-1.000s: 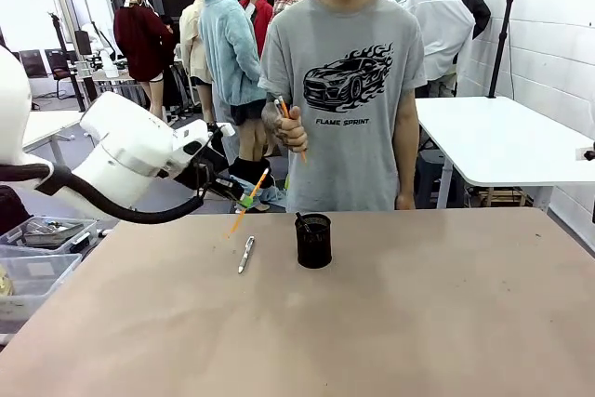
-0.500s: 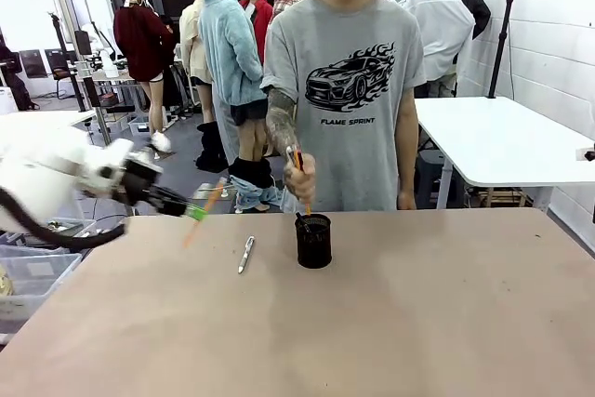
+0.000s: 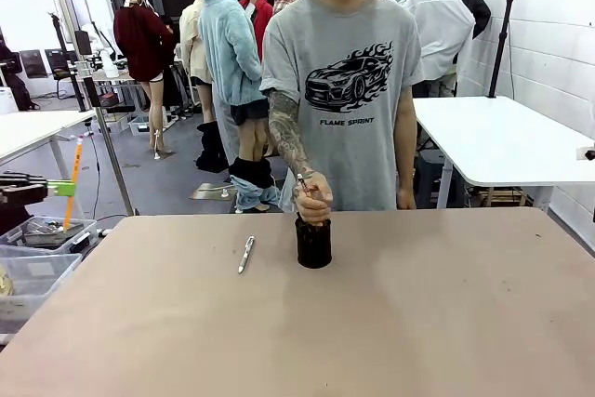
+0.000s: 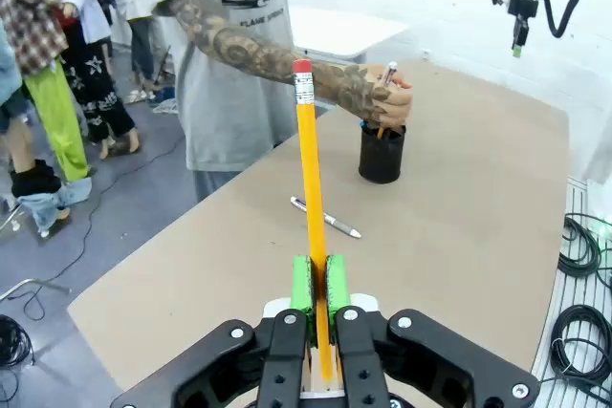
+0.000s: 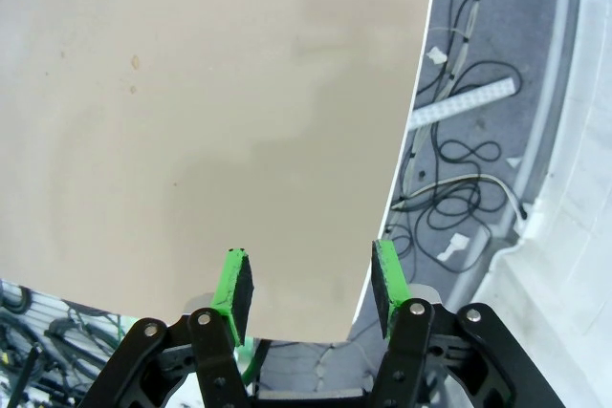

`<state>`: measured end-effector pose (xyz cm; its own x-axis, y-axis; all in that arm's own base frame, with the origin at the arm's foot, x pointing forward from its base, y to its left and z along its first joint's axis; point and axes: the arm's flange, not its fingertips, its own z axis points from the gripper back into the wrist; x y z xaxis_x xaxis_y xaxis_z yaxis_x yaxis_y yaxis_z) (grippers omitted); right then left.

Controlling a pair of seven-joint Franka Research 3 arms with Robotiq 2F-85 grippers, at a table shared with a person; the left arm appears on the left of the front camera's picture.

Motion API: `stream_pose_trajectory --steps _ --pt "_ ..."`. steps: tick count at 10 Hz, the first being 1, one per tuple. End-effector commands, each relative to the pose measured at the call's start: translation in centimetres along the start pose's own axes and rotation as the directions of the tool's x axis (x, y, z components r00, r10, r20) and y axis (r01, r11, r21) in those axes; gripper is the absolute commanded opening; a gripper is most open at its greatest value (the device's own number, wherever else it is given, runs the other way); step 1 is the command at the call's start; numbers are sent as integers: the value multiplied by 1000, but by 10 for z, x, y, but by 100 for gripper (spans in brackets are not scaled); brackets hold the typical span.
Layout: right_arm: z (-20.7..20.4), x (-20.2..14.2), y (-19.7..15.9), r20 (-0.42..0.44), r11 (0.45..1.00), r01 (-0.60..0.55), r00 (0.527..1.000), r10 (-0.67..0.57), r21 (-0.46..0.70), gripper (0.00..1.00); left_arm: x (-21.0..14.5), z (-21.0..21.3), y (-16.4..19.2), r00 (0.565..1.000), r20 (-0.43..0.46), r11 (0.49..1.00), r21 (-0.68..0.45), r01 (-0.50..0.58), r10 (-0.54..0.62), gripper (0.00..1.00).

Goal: Place the pens into the pen holder.
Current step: Pick up a writing instrument from the table and place it into the Pen holder.

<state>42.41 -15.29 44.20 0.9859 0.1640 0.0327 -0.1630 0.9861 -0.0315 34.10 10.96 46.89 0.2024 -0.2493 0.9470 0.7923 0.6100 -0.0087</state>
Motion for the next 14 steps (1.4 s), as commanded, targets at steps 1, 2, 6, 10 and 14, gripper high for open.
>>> stream_pose_trajectory --steps 1,2,6,10,14 --pt "-2 0 0 -2 1000 -6 1000 6 -27 64 -10 -39 1 999 38 997 -79 -5 8 0" --pt "-2 0 0 -2 1000 -6 1000 6 -27 64 -5 -57 6 998 59 991 -134 9 -2 0" --pt "-2 0 0 -2 1000 -6 1000 6 -27 64 37 -149 23 990 133 833 -542 109 -42 0" --pt "-2 0 0 -2 1000 -6 1000 6 -27 64 54 -191 0 989 144 784 -610 116 -35 0" --pt "-2 0 0 -2 1000 -6 1000 6 -27 64 58 -259 0 960 279 685 -701 198 8 0"
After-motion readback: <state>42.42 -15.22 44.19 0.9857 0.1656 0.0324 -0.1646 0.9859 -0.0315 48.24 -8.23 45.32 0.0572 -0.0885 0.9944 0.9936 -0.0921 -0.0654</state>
